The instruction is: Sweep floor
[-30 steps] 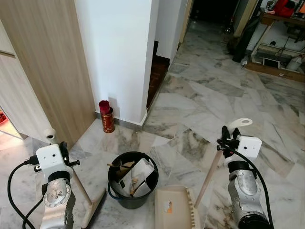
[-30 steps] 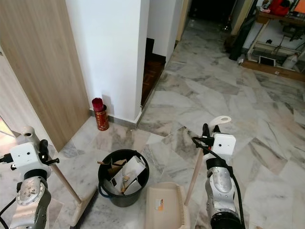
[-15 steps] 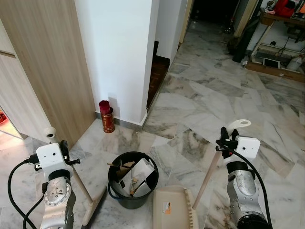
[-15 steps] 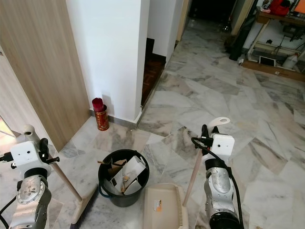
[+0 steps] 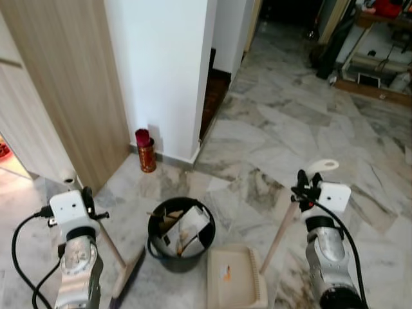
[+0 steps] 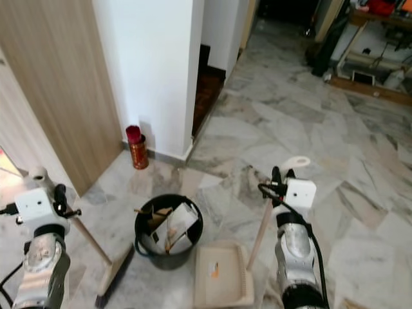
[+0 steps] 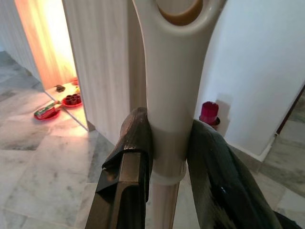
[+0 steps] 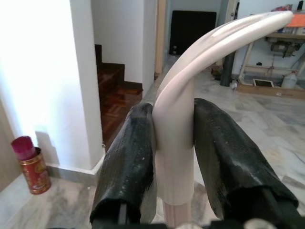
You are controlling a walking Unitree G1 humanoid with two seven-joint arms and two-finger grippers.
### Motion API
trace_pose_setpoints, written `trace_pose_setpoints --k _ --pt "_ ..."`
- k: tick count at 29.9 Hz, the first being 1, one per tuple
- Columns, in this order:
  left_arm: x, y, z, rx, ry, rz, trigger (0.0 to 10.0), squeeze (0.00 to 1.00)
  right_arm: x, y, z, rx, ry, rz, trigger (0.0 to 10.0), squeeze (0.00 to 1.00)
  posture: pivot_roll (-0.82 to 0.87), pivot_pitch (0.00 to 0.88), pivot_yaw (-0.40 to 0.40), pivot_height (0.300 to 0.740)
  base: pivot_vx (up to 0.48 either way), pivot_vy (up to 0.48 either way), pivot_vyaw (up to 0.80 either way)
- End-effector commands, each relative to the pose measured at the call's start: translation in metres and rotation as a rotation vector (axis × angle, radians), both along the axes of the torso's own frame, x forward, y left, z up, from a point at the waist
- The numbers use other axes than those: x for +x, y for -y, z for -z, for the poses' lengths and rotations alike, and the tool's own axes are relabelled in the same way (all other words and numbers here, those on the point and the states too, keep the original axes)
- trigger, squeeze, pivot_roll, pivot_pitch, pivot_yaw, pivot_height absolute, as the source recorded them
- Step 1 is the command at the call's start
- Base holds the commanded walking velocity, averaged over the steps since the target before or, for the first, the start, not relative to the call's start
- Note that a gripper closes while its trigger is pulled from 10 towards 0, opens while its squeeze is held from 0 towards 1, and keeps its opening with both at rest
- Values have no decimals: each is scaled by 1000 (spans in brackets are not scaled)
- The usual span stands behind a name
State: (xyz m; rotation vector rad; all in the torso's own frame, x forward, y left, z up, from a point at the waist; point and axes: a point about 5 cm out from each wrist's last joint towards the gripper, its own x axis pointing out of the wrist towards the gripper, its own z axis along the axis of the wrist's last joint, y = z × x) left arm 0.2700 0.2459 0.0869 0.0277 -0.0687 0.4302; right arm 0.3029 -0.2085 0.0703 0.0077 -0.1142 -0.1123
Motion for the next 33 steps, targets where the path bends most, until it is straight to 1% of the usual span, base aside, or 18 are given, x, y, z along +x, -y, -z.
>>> trace_pose_setpoints --k 1,5,14,23,26,30,33 --pt "4 1 -11 26 46 19 10000 0 3 1 -8 -8 44 3 10000 0 169 0 -92 740 -319 0 0" --pt "5 2 -12 28 49 21 10000 0 3 0 -8 -7 45 2 10000 0 166 0 -90 740 -294 0 0" --pt "4 1 -11 33 41 12 10000 0 2 3 -7 -9 40 12 10000 0 166 0 -92 740 0 0 0" --pt "5 0 -12 32 40 15 10000 0 3 2 -6 -6 39 14 10000 0 169 0 -90 740 0 0 0" --pt "5 1 -12 33 42 16 10000 0 3 2 -6 -6 38 15 10000 0 170 0 -90 740 -280 0 0" --pt "5 1 -12 32 41 17 10000 0 3 2 -6 -6 38 16 10000 0 169 0 -89 740 0 0 0" --pt "5 0 -12 32 40 17 10000 0 3 1 -6 -5 38 17 10000 0 169 0 -89 740 -294 0 0"
